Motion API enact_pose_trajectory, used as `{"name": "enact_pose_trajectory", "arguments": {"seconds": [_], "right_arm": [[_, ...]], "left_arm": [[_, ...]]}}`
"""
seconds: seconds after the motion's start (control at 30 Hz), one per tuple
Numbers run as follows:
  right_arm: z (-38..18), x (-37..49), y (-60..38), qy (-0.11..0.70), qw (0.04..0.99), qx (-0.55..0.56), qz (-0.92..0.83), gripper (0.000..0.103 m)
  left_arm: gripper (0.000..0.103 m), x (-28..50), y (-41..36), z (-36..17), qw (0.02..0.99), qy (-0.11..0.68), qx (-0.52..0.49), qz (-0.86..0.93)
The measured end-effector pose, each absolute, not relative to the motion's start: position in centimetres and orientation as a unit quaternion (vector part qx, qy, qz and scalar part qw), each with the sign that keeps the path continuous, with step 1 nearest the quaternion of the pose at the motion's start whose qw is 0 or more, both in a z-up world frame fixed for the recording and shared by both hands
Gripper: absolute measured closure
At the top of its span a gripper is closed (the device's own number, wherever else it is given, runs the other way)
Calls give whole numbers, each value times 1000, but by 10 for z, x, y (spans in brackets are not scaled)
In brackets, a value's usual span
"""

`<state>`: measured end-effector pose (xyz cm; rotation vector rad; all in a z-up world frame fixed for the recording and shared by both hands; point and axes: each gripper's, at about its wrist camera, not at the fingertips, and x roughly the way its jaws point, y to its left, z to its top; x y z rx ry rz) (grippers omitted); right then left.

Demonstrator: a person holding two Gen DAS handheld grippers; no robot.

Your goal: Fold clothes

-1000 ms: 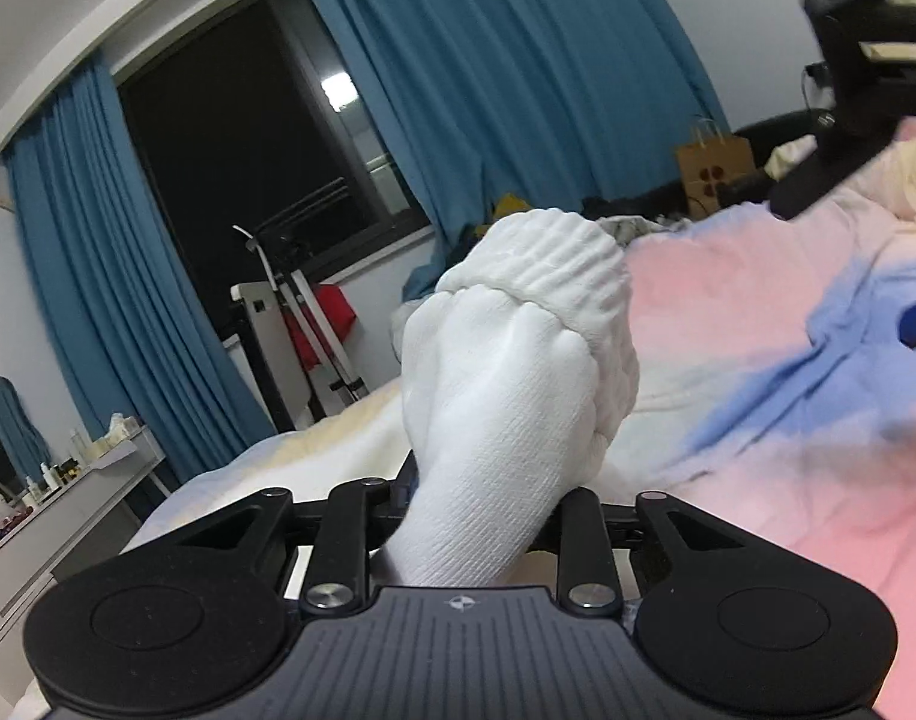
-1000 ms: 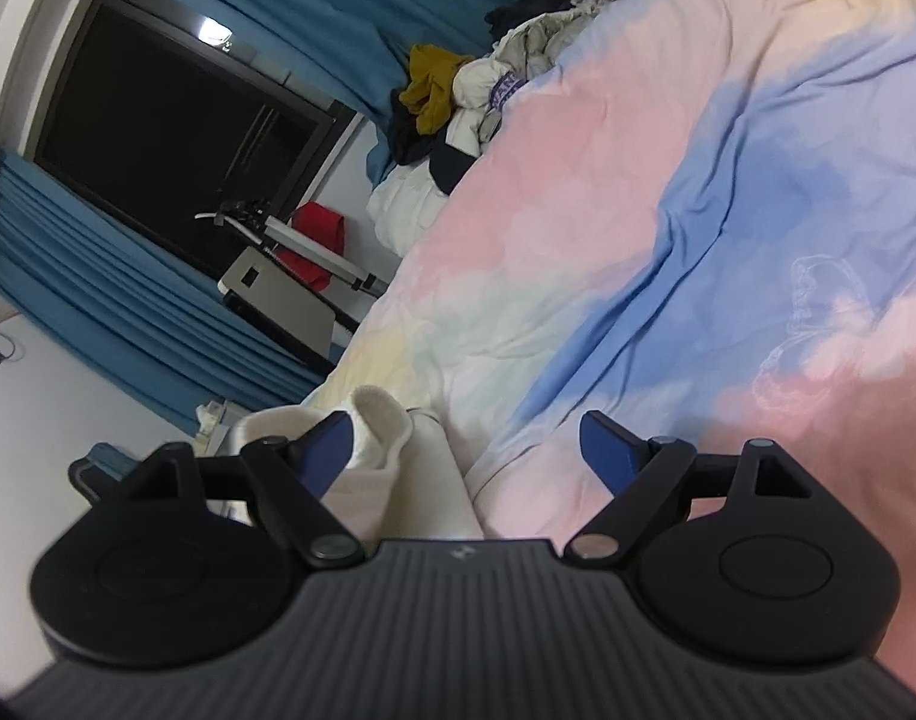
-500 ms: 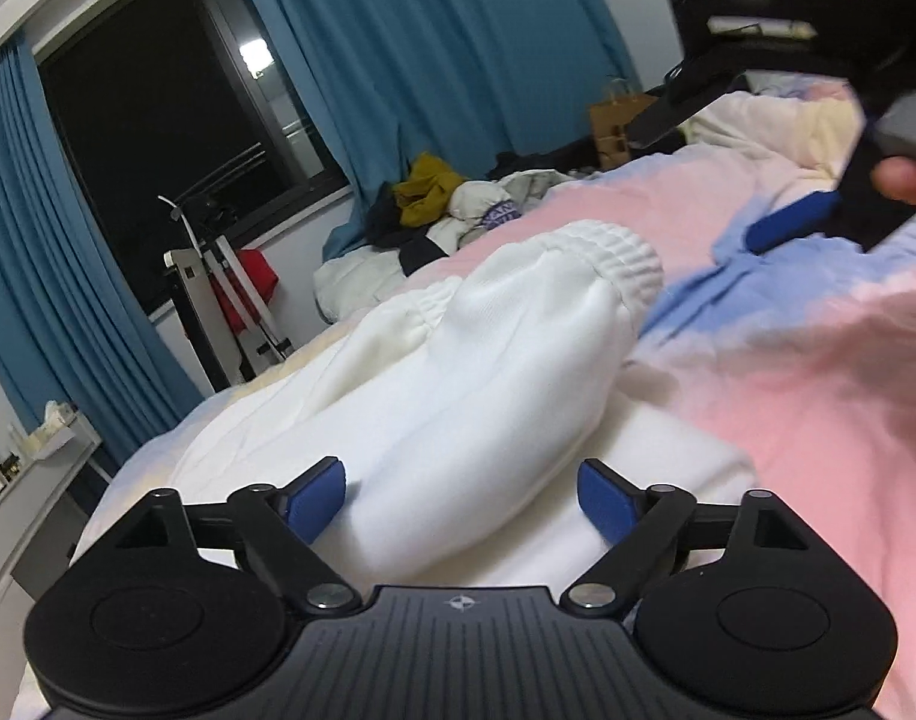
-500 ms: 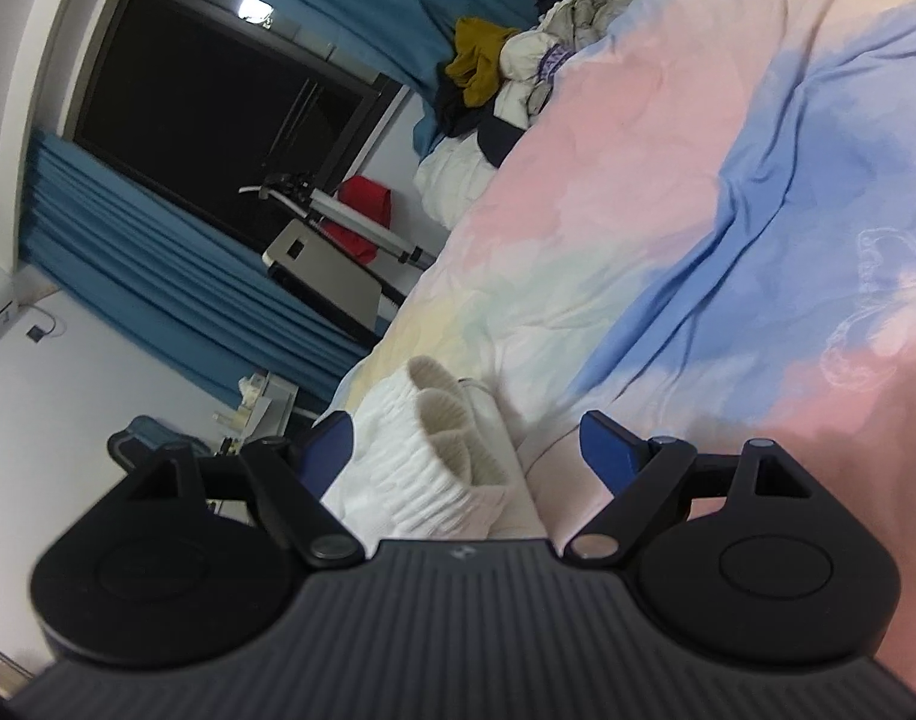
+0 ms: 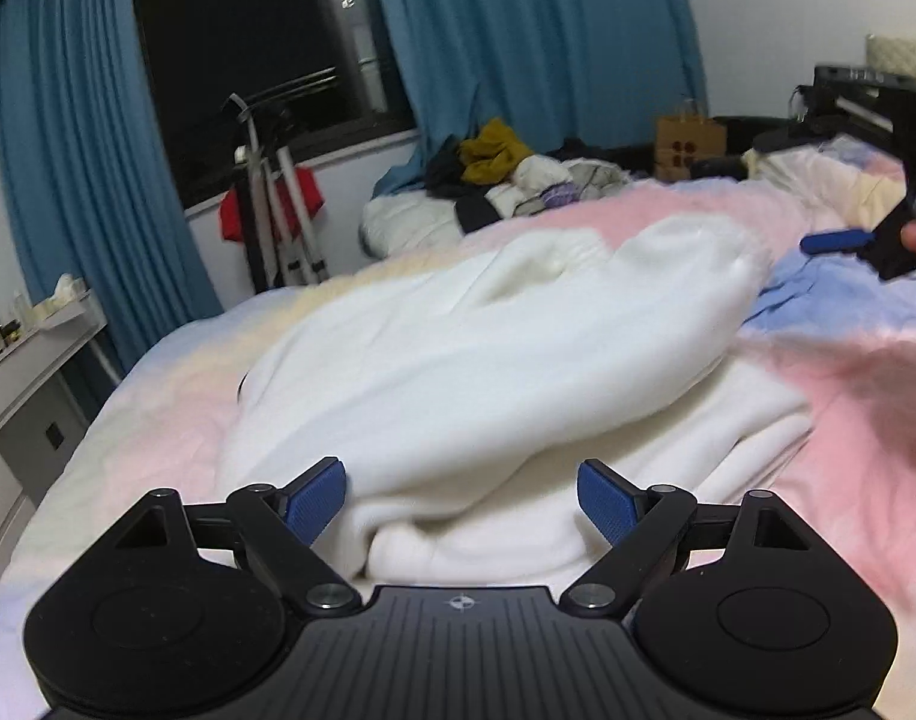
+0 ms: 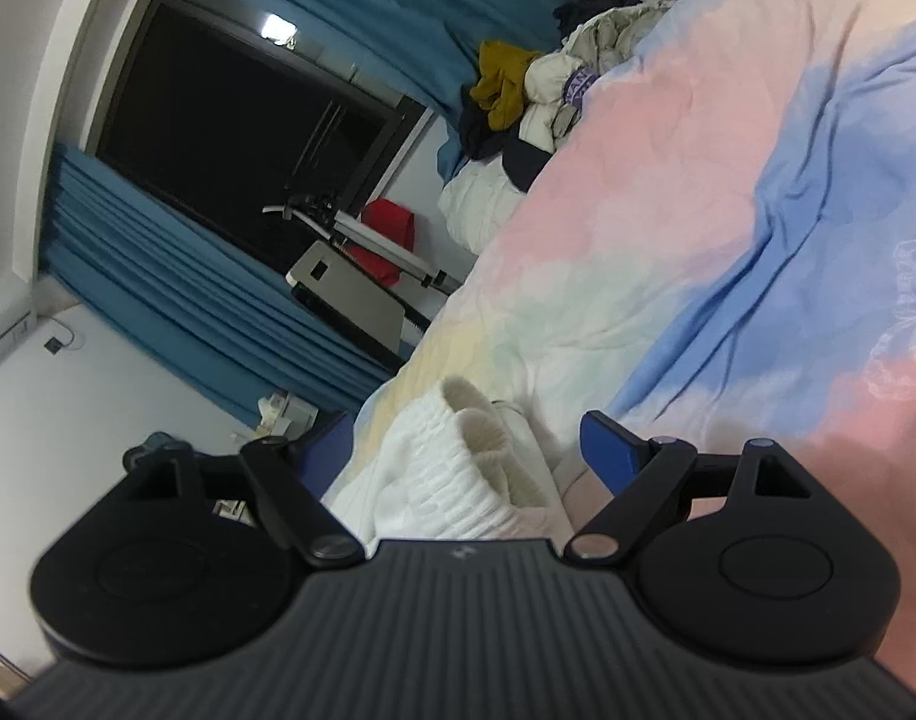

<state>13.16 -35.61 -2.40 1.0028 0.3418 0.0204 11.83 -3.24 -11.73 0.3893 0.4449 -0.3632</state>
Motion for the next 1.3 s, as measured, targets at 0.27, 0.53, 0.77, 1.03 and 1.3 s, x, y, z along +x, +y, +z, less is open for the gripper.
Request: {"name": "enact_pose_trajectory", "arguments": {"seconds": [0.27, 0.53, 0.77, 1.03, 1.3], "right_arm": [[-35, 167, -328, 230, 863, 450, 19, 18], [-58, 180, -320, 260, 828, 496, 25, 18], [-62, 180, -315, 251, 825, 506, 27, 34], [-60, 174, -317, 244, 828, 505, 14, 56], [-36, 166, -311, 192, 845, 496, 55, 70]], "left_arm": [[17, 128, -39, -130, 937, 190, 255, -147], [18, 147, -37, -129, 943, 202, 238, -111], [26, 162, -27, -121, 949, 228, 197, -90], [26, 165, -19, -117, 949, 237, 189, -82], [22, 161, -21, -120, 950, 202, 224, -77]]}}
